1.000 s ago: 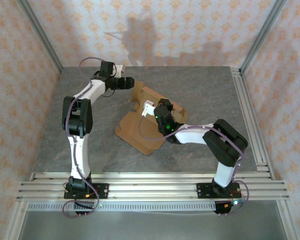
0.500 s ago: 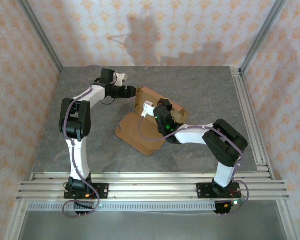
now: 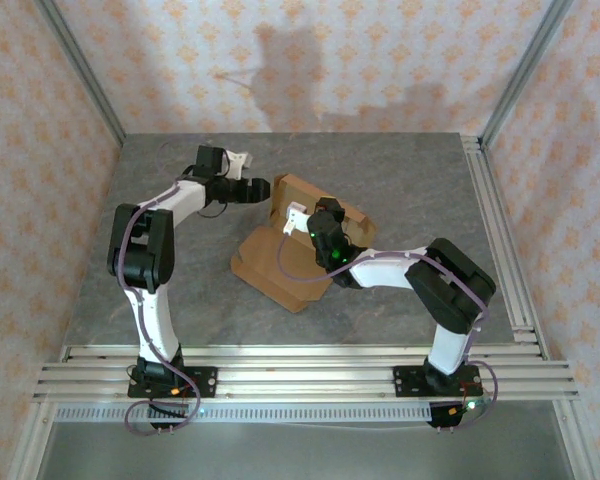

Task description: Fold the paper box

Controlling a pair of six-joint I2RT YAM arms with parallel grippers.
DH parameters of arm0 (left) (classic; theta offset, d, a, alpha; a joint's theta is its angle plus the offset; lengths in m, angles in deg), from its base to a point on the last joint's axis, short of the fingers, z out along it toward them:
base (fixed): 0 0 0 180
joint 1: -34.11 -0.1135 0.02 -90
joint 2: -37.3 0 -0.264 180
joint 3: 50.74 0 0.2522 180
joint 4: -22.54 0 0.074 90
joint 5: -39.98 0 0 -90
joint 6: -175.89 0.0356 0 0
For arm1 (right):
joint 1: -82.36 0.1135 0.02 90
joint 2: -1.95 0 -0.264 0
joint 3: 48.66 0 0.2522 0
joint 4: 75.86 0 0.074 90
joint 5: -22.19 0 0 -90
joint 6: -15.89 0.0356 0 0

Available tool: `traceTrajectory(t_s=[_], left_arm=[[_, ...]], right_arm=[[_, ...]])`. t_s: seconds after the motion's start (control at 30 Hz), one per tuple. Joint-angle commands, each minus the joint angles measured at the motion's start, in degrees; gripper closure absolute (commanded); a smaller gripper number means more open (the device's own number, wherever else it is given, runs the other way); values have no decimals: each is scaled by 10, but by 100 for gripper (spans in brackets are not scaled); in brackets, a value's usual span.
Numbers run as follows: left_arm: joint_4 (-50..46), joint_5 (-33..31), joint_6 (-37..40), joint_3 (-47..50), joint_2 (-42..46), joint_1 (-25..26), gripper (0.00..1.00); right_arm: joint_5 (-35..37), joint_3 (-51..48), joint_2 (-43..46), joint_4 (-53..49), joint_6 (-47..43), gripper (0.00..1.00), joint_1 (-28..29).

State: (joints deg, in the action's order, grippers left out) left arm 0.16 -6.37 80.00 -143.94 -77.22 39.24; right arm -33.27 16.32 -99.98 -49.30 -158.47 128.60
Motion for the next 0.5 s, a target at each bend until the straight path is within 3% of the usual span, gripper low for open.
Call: traceTrajectory(t_s=[0.0, 0.17, 0.47], left_arm=[[34, 0, 11, 19, 36, -2, 22], [44, -6, 18, 46, 64, -2, 22], [36, -20, 25, 62, 80, -2, 22]], right_arm=[[9, 9, 4, 0, -12, 100, 4], [8, 10, -5, 8, -29, 100, 6], [22, 5, -54, 121, -106, 100, 23]])
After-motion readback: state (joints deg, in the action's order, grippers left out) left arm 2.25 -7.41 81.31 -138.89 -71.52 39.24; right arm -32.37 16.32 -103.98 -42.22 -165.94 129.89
